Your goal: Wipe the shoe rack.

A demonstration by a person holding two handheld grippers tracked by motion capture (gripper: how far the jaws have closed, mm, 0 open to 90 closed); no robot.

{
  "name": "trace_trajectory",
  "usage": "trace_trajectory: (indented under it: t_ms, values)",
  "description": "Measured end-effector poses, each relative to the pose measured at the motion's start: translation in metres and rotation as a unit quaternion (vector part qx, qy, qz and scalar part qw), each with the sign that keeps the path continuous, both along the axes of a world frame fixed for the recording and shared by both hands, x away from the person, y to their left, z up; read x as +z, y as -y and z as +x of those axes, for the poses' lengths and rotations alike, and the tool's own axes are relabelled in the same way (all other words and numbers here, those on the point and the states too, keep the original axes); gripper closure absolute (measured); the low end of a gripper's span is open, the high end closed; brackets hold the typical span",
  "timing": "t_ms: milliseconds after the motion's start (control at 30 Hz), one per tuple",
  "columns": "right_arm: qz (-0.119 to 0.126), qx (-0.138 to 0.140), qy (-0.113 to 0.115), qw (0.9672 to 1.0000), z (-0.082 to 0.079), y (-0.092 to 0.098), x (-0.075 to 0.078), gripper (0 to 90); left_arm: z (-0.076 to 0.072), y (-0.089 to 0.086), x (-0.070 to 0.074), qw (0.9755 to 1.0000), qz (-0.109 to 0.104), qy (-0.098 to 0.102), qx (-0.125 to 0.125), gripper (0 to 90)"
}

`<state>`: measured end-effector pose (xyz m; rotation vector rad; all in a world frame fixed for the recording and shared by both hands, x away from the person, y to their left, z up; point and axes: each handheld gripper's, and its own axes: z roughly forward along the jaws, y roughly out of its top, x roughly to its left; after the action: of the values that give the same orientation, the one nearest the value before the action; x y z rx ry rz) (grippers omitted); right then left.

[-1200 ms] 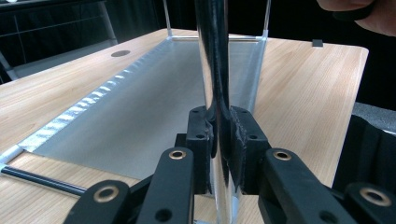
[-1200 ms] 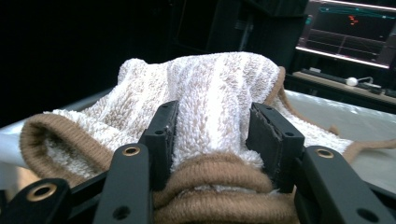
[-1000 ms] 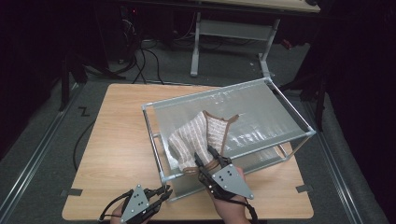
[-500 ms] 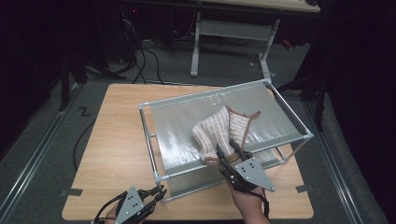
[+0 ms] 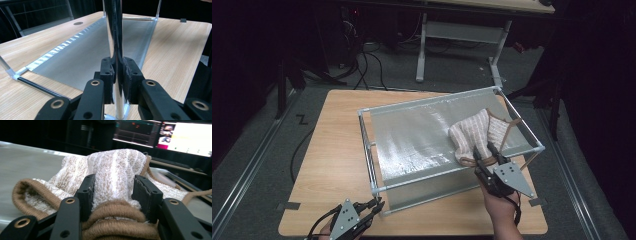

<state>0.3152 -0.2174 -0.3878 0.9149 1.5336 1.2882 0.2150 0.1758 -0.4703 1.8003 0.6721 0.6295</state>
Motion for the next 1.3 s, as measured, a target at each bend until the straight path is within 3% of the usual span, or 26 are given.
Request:
trace_trajectory:
  t_ms: [267,733,1300]
  values:
    - [0.010,-0.044,0.005,0.9990,0.012,0.036,-0.001,54.0,0.000,0.000,-0.001,1.0000,-0.003,0.000,0.000,79.5]
    - [0.003,-0.107,0.004,0.9942,0.027,0.070,0.001,54.2,0.000,-0.001,-0.002,1.0000,-0.007,0.000,-0.001,79.5]
    - [0.029,-0.083,-0.006,0.9961,0.027,0.064,0.001,53.1,0.001,0.000,-0.003,0.9999,-0.010,0.003,-0.003,79.4]
